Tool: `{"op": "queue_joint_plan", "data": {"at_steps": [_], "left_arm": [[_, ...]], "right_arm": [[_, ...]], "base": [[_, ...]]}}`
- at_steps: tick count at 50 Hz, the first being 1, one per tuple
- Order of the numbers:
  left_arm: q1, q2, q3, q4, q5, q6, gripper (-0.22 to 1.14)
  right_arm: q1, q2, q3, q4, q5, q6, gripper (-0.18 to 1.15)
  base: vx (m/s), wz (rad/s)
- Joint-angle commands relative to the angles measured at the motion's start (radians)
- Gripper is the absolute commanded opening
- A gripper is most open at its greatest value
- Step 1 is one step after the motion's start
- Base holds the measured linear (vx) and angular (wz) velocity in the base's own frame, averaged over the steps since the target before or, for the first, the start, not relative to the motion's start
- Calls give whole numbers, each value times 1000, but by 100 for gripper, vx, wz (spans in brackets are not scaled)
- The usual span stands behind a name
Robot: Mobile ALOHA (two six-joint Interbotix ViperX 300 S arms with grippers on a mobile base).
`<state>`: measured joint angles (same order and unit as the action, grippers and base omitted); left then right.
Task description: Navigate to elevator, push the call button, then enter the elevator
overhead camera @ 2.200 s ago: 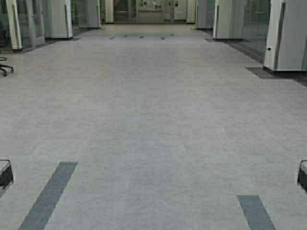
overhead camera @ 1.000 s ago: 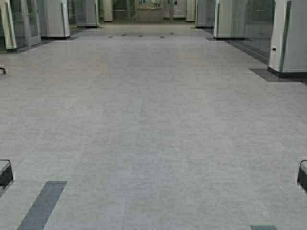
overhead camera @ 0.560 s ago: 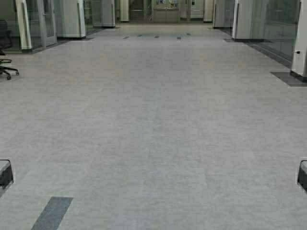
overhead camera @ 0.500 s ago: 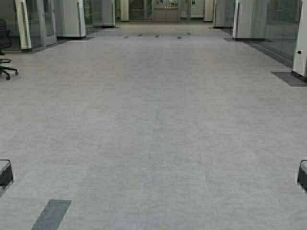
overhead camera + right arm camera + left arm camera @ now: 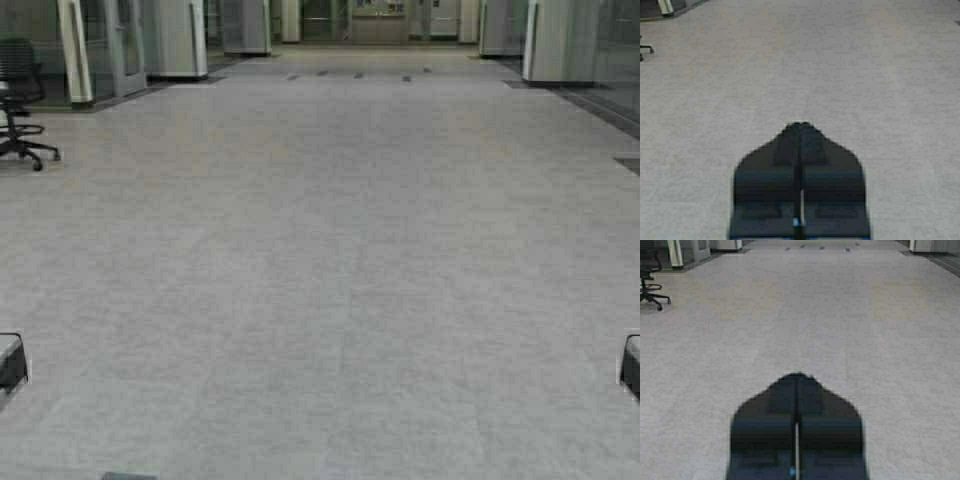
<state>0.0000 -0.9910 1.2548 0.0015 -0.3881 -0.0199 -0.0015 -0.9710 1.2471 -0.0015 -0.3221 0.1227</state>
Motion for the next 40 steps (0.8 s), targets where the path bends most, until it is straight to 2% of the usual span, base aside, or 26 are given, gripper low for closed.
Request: {"op": "queue_joint_plan", "data": {"at_steps": [1, 40], "left_arm": [[0, 12, -14, 2, -20, 2, 2], [0, 3, -3, 0, -23, -8, 2]], "right_arm": [[0, 5, -9, -2, -12, 6, 7], [0, 5, -11, -3, -11, 6, 7]], "base": [[66, 33], [69, 21]]}}
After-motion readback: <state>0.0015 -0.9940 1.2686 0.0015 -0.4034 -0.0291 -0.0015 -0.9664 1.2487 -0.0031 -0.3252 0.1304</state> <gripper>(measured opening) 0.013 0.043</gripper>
